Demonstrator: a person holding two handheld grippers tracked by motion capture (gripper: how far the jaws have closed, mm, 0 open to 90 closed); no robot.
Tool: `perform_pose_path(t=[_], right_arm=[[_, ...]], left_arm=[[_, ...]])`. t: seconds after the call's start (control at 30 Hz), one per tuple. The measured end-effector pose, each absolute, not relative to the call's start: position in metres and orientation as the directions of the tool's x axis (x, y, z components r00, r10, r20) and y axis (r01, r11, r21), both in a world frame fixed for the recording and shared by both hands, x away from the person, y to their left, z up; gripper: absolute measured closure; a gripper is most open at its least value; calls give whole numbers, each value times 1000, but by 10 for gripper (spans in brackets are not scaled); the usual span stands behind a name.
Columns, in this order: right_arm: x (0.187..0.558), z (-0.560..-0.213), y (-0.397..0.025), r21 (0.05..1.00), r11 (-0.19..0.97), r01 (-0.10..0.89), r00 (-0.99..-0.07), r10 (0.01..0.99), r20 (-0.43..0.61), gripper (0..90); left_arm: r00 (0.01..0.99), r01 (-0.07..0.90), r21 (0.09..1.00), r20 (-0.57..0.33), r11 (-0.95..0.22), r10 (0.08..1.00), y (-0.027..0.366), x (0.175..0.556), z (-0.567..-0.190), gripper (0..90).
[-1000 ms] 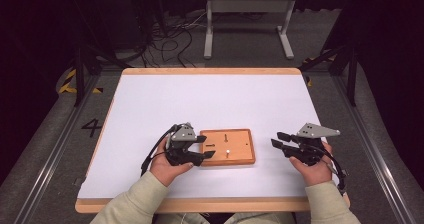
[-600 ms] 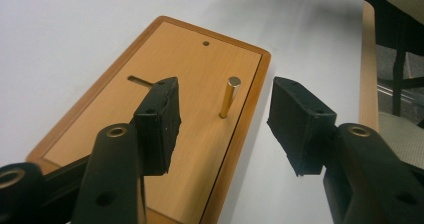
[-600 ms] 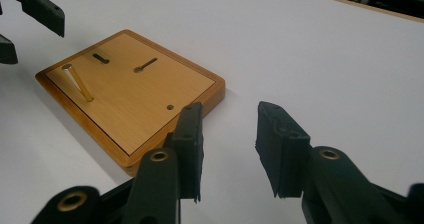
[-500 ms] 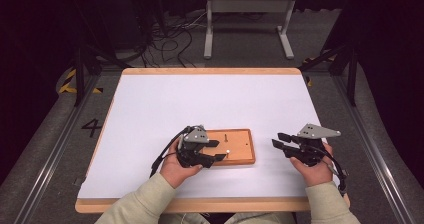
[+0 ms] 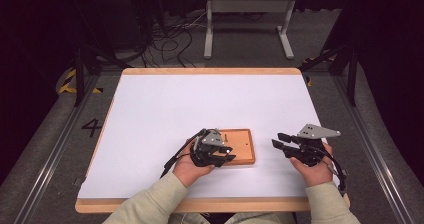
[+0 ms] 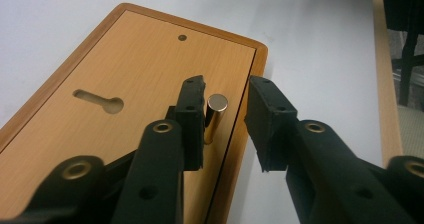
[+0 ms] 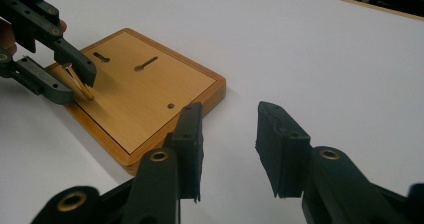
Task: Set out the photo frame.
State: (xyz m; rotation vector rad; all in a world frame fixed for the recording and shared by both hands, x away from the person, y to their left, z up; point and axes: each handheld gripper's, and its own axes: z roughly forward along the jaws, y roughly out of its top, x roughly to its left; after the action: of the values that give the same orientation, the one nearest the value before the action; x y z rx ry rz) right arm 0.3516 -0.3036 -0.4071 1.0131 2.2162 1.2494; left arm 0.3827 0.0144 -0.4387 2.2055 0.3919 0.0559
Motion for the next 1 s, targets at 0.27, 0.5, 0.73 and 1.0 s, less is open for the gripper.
perform_pose_path(t=[0.27, 0.5, 0.73, 1.0], right_arm=[[351, -407, -303, 854, 338, 395, -659, 752, 7, 638], [351, -407, -304, 854, 337, 396, -658, 753, 9, 637], [351, -407, -303, 852, 340, 397, -658, 753, 7, 635], [352, -408, -299, 851, 354, 388, -680, 733, 5, 610]], left_arm=[[952, 214, 775, -29, -595, 305, 14, 385, -440, 834], [959, 141, 770, 49, -623, 277, 13, 380, -440, 835], [952, 78, 762, 134, -643, 274, 11, 373, -441, 835], [927, -56, 732, 291, -679, 236, 8, 358, -442, 835]])
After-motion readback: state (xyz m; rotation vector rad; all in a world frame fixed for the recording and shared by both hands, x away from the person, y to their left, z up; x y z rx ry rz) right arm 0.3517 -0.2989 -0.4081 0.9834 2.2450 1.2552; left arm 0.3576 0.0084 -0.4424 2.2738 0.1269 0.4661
